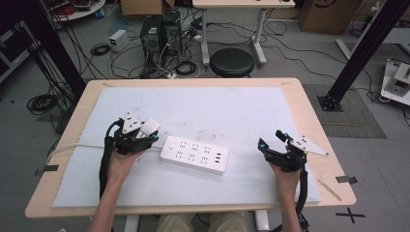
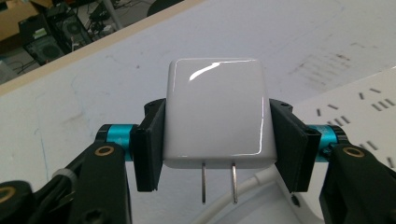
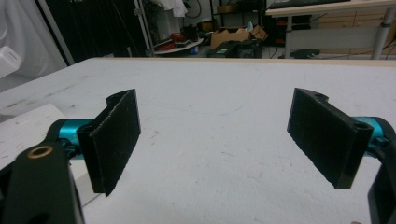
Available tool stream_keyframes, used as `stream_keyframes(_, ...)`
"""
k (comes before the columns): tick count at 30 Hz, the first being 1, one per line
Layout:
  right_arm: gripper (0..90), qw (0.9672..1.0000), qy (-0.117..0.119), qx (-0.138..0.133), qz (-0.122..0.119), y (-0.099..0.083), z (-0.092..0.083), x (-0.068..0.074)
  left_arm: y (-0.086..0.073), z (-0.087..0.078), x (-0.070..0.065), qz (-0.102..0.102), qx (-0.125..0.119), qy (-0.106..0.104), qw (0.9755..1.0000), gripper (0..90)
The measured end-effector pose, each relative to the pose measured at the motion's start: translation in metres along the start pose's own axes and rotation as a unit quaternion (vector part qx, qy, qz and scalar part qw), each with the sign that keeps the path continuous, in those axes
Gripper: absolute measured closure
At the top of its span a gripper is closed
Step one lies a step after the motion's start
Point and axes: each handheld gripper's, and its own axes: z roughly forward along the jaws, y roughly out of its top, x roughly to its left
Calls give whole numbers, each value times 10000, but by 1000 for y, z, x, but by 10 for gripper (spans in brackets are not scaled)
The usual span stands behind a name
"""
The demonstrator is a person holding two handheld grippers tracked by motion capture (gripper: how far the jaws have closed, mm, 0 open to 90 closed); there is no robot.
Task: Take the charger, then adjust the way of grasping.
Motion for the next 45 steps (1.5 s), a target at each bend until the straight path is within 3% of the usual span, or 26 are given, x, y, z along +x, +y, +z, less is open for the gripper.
stream_keyframes(4, 175, 10000, 44, -29, 12, 0, 0, -1, 1, -2, -6, 65, -82, -21, 9999, 425)
stream_keyframes(5, 175, 10000, 44, -29, 12, 0, 0, -1, 2, -6, -18, 264, -260, -43, 9993, 425)
stream_keyframes(8, 175, 9999, 131, 24, 64, 0, 1, -1, 1, -7, -27, 407, -423, -8, 9983, 424)
stream_keyframes(12, 175, 9999, 131, 40, 58, 0, 1, 0, -2, -5, -33, 450, -543, 26, 9975, 424)
stream_keyframes(13, 175, 9999, 158, 27, 23, 0, 1, 0, -9, -2, -42, 460, -716, 43, 9964, 425)
stream_keyframes(16, 175, 9998, 173, 37, 21, 0, 1, 0, -14, -1, -47, 470, -833, 43, 9954, 425)
stream_keyframes(18, 175, 9998, 201, 75, 40, 0, 2, 1, -16, -3, -55, 603, -1044, 66, 9927, 425)
stream_keyframes(21, 176, 9993, 341, 127, 74, 1, 2, 1, -16, -5, -58, 694, -1079, 93, 9917, 425)
stream_keyframes(22, 177, 9983, 554, 189, 69, 2, 2, 2, -14, -10, -68, 1016, -1277, 116, 9865, 425)
stream_keyframes(24, 179, 9977, 637, 208, 44, 3, 2, 3, -14, -10, -68, 1016, -1277, 116, 9865, 425)
stream_keyframes(25, 196, 9954, 926, 227, 60, 5, 2, 9, -13, -15, -83, 1463, -1388, 305, 9790, 425)
stream_keyframes(29, 217, 9903, 1367, 246, 48, 15, 2, 21, -12, -15, -100, 1826, -1567, 522, 9692, 425)
stream_keyframes(30, 217, 9903, 1367, 246, 48, 15, 2, 21, -12, -15, -100, 1826, -1567, 522, 9692, 425)
stream_keyframes(31, 217, 9859, 1649, 290, -35, 24, 3, 28, -12, -14, -106, 1988, -1632, 613, 9644, 426)
stream_keyframes(32, 217, 9859, 1649, 290, -35, 24, 3, 28, -12, -14, -106, 1988, -1632, 613, 9644, 426)
stream_keyframes(33, 217, 9838, 1761, 336, -50, 27, 4, 30, -12, -14, -106, 1988, -1632, 613, 9644, 426)
stream_keyframes(34, 216, 9786, 2005, 442, -98, 34, 6, 37, -12, -14, -117, 2195, -1759, 696, 9571, 426)
stream_keyframes(36, 216, 9740, 2202, 492, -220, 41, 10, 44, -12, -14, -123, 2313, -1797, 704, 9535, 426)
stream_keyframes(40, 216, 9623, 2625, 701, -139, 49, 17, 54, -13, -10, -135, 2602, -1831, 669, 9457, 426)
stream_keyframes(41, 216, 9623, 2625, 701, -139, 49, 17, 54, -13, -10, -135, 2602, -1831, 669, 9457, 426)
stream_keyframes(42, 216, 9565, 2799, 816, -129, 51, 21, 58, -13, -10, -140, 2746, -1887, 624, 9408, 426)
stream_keyframes(43, 216, 9565, 2799, 816, -129, 51, 21, 58, -13, -10, -140, 2746, -1887, 624, 9408, 426)
stream_keyframes(44, 216, 9538, 2868, 891, -118, 52, 22, 59, -13, -10, -140, 2746, -1887, 624, 9408, 426)
stream_keyframes(45, 216, 9474, 3039, 994, -105, 52, 26, 62, -14, -9, -148, 2937, -1984, 602, 9332, 426)
